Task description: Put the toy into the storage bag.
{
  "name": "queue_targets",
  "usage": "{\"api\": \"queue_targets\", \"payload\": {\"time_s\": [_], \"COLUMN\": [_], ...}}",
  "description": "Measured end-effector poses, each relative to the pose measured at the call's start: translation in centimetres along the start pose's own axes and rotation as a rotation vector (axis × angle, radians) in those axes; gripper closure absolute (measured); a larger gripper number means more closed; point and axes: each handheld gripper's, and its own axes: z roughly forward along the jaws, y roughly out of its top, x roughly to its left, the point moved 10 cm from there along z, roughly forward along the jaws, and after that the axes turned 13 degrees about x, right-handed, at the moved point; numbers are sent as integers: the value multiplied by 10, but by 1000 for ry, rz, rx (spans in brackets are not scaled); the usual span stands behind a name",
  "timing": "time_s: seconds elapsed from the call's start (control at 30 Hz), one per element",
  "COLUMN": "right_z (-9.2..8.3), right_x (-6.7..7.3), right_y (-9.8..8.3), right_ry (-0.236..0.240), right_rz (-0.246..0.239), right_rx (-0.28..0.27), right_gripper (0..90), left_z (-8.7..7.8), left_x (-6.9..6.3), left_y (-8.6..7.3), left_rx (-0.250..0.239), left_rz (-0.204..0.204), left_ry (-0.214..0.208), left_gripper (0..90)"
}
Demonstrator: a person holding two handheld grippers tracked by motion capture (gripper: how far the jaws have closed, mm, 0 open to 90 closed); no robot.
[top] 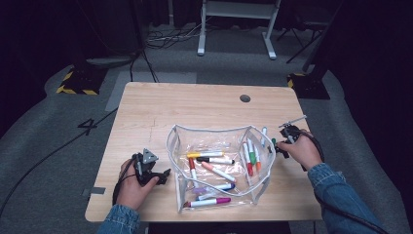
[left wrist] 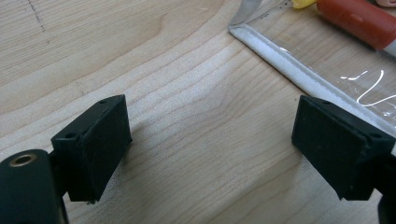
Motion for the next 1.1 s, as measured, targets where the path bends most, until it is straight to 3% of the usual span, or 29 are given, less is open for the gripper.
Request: {"api": "queue_targets", "payload": {"time_s": [0.13,0.17,0.2,0.27,0.4,0.53,0.83,1.1], "right_z": [9,7,7,6,4,-9,-67,-123], "right_x": [-2,-4,-6,-8,-11,-13,0,37], "right_y": [-11,-14,-15,-18,-20,-18,-7,5], "right_ry": [-22,-35,-46,-45,-40,-33,-42,-29], "right_rz": [-6,25,22,58,68,60,-20,-153], "right_rx": [64,89,89,107,100,74,-3,-62], "right_gripper": [679,718,755,772,774,774,773,773], "left_z": [0,1,1,1,0,1,1,1], "left_x": [0,0,0,0,0,0,1,0], "left_y": [1,1,1,1,0,1,1,1], "left_rx": [-8,-8,-8,-9,-1,-10,-10,-9], "left_rz": [-4,-3,-3,-4,-1,-5,-5,-4], "left_ry": [8,9,9,10,1,11,11,9], "left_gripper": [120,120,120,121,120,120,120,120]}}
